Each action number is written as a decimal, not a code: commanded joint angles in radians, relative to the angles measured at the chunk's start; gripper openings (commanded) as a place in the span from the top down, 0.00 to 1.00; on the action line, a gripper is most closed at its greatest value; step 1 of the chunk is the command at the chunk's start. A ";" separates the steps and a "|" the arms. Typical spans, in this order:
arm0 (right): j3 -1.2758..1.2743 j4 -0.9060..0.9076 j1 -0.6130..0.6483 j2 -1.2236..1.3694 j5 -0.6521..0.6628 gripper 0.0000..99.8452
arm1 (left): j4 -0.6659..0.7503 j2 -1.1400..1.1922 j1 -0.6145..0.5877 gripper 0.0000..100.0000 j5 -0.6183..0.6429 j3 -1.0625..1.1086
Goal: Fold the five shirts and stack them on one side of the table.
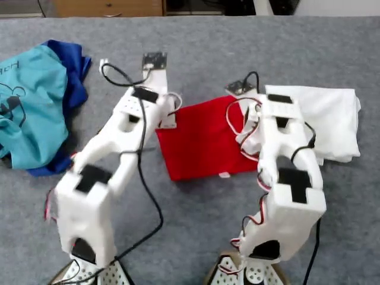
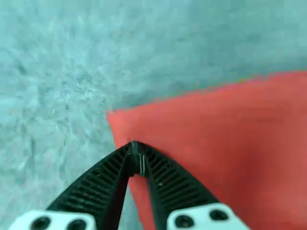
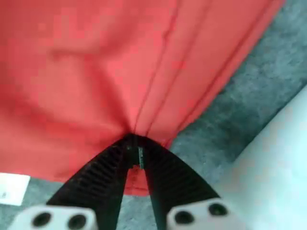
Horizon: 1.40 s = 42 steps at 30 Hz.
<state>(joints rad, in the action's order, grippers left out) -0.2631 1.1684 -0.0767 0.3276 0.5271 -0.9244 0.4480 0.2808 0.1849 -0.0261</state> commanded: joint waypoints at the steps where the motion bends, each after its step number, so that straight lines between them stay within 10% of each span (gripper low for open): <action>1: 0.041 0.002 -0.015 0.005 -0.003 1.00 | -0.064 0.127 -0.011 0.98 -0.032 -0.190; 14: 0.364 0.170 0.013 -0.262 -0.011 1.00 | -0.249 -0.084 0.040 0.98 -0.072 -0.295; 30: 1.122 0.160 0.065 0.568 -0.167 1.00 | -0.002 -0.133 -0.018 0.98 -0.114 0.075; 42: 1.929 0.620 0.059 0.671 -0.158 1.00 | -0.069 -0.159 -0.040 0.98 -0.115 -0.006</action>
<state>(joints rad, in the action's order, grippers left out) 1.5121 1.7469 -0.0092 1.0426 0.3644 -0.9306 0.3698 0.2624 0.0790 0.0568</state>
